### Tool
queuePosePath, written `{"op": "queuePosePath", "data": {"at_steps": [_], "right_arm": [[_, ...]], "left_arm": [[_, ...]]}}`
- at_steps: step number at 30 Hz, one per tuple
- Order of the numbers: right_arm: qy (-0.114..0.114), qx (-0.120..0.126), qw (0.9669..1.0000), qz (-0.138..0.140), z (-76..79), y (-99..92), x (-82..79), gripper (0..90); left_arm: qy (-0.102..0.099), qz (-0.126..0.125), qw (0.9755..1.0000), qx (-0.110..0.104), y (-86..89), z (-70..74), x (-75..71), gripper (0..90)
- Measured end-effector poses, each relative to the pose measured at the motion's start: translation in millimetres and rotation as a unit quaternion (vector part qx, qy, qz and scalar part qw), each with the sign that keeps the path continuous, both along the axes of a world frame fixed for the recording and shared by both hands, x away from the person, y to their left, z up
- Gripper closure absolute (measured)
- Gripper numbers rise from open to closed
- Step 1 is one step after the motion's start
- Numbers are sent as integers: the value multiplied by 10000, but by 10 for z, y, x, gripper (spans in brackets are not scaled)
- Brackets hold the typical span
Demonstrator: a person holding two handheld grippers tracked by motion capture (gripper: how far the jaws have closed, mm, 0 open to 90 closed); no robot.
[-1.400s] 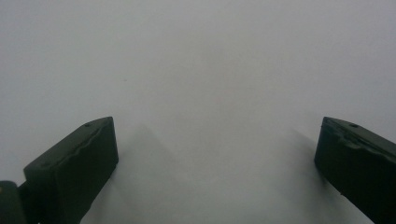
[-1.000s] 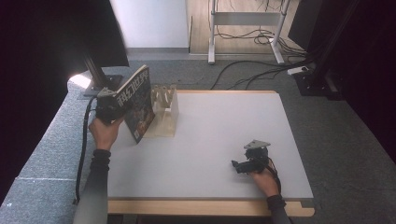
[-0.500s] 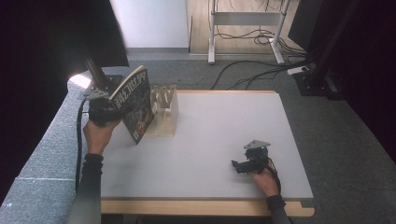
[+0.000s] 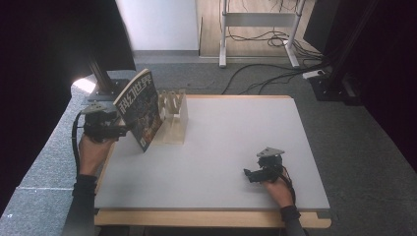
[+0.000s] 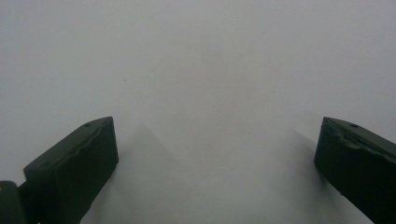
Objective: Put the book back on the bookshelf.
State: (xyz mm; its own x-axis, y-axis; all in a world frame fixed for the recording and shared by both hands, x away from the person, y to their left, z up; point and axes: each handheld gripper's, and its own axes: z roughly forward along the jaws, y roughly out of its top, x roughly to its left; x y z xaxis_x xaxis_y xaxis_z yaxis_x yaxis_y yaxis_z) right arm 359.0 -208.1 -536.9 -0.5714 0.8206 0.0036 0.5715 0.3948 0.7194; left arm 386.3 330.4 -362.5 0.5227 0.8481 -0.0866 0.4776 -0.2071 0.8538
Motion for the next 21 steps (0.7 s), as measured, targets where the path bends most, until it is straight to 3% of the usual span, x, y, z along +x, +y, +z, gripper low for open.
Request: {"op": "queuePosePath", "data": {"at_steps": [7, 21], "right_arm": [[0, -2, 10000, -2, 1, 1, 0, 0], [-6, -6, 10000, 1, 1, 1, 0, 0]], "left_arm": [[-85, -91, 9998, 127, -28, 13, -219, 0], [-170, -542, 9981, 245, -245, -43, -540, 0]]}}
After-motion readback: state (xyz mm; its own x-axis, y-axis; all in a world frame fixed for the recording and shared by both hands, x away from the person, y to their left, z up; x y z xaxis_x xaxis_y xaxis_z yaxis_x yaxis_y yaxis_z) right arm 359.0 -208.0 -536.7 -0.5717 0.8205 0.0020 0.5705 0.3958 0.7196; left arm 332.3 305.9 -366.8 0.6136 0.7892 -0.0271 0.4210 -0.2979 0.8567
